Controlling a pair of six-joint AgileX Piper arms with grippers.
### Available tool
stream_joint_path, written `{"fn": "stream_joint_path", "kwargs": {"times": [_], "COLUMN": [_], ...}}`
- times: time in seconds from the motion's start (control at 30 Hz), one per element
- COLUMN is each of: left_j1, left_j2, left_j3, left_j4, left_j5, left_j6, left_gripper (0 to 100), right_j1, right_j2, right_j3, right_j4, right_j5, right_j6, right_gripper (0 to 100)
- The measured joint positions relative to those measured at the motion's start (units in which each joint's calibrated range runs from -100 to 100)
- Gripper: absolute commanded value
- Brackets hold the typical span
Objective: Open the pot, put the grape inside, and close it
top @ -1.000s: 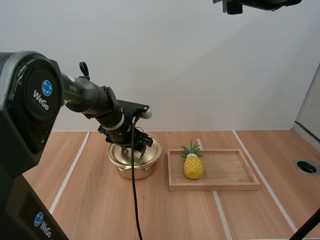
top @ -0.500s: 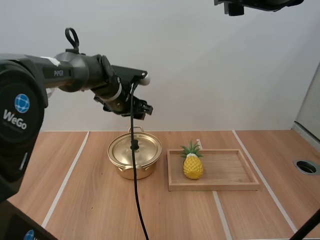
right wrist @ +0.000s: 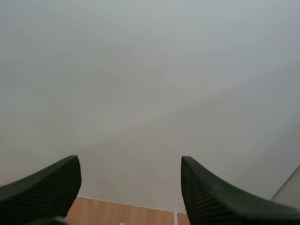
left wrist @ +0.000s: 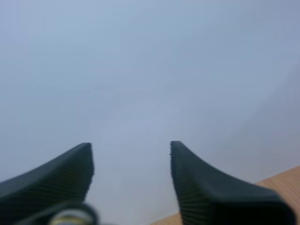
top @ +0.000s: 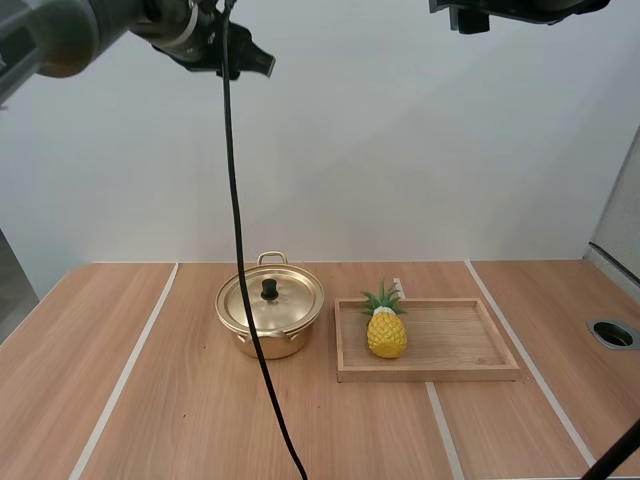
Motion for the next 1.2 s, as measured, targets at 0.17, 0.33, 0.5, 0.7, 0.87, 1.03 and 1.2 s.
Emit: {"fn": "stream_joint_path", "kwargs": {"times": [0.17, 0.33, 0.5, 0.7, 0.87, 1.03, 1.2], "left_j1": [0.00, 0.00, 0.00, 0.00, 0.00, 0.49, 2.09], "left_j2": [-5.4, -11.8, -18.1, -28.4, -35.4, -42.9, -50.0], "left_j3": [-1.7, -1.7, -1.7, 3.2, 14.2, 27.2, 38.1], "left_j4": [0.3, 1.5, 4.9, 6.0, 6.8, 10.4, 11.8], "left_j5": [-2.8, -3.6, -3.7, -10.1, -17.2, -24.1, -29.0], "left_j6": [-1.3, -2.4, -8.1, -11.8, -12.5, -17.2, -21.2], "left_gripper": [0, 0, 0, 0, 0, 0, 0], "right_j1": [0.0, 0.0, 0.0, 0.0, 0.0, 0.0, 0.0], "right_j2": [0.0, 0.0, -0.1, -3.6, -12.7, -21.5, -29.0], "right_j3": [0.0, 0.0, 0.0, 4.1, 17.5, 30.8, 40.0], "right_j4": [0.0, 0.0, 0.0, 2.3, 5.5, 7.3, 9.7], "right_j5": [-1.0, -1.4, -1.4, -7.4, -20.5, -27.3, -28.5], "right_j6": [0.5, 1.5, 1.5, 1.2, -1.7, -2.4, -2.4], "right_gripper": [0, 0, 0, 0, 0, 0, 0]}}
